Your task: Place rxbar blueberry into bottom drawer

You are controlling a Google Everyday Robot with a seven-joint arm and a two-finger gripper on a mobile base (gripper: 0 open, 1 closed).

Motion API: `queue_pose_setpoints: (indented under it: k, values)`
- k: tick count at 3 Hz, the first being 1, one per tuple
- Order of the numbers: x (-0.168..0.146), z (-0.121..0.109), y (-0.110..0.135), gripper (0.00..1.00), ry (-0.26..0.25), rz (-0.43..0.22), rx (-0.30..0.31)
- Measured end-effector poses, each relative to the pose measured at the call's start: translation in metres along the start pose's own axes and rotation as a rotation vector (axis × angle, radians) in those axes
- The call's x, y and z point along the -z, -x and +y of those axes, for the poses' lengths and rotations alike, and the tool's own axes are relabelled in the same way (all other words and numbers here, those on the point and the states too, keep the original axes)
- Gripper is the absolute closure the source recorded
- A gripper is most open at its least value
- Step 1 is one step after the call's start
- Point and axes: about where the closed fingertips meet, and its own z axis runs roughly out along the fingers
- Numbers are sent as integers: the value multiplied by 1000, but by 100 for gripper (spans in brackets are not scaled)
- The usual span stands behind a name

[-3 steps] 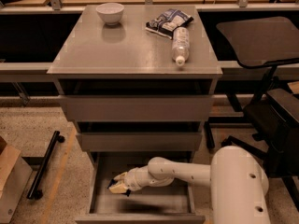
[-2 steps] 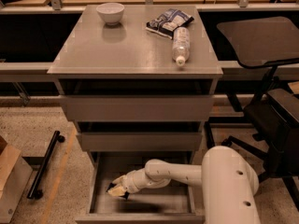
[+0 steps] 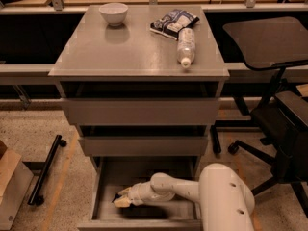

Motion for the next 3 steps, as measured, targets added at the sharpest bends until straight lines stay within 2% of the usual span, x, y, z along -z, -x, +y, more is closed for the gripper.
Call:
queue_pose_setpoints:
  k: [1,2,3]
  values:
    - [-16,-16,-25,35,-3,6,-40]
    - [-23,-22,-36,13,-4,19,-54]
    - [-24,-21,-36,0,-2,19,-54]
